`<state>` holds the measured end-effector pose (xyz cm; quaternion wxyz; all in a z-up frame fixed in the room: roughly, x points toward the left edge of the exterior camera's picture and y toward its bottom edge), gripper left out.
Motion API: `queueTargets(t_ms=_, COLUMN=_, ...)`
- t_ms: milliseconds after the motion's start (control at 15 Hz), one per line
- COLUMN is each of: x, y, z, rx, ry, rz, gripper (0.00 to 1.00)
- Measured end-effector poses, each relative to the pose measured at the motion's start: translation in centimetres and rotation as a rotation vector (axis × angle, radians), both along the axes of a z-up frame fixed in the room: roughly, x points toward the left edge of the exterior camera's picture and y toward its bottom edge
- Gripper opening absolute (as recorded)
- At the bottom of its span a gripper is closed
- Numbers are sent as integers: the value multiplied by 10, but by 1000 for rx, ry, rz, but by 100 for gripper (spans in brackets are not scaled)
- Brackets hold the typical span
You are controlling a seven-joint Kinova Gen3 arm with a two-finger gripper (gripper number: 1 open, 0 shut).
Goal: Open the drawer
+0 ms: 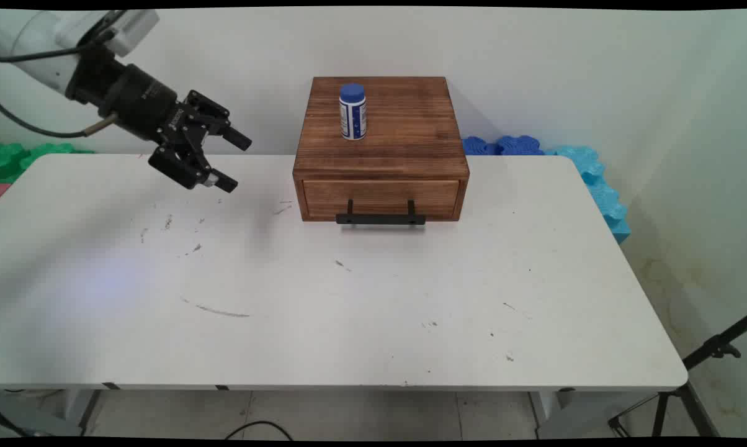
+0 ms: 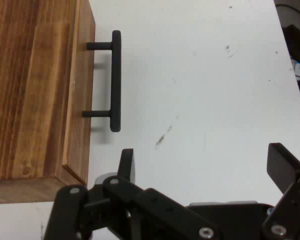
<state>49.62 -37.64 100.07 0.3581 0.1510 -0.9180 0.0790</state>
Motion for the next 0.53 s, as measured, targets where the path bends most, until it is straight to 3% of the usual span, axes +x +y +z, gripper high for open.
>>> queueTargets(t_ms=533, x=-43, y=-23, z=17, rx=22, ry=-49, rz=54, gripper=100)
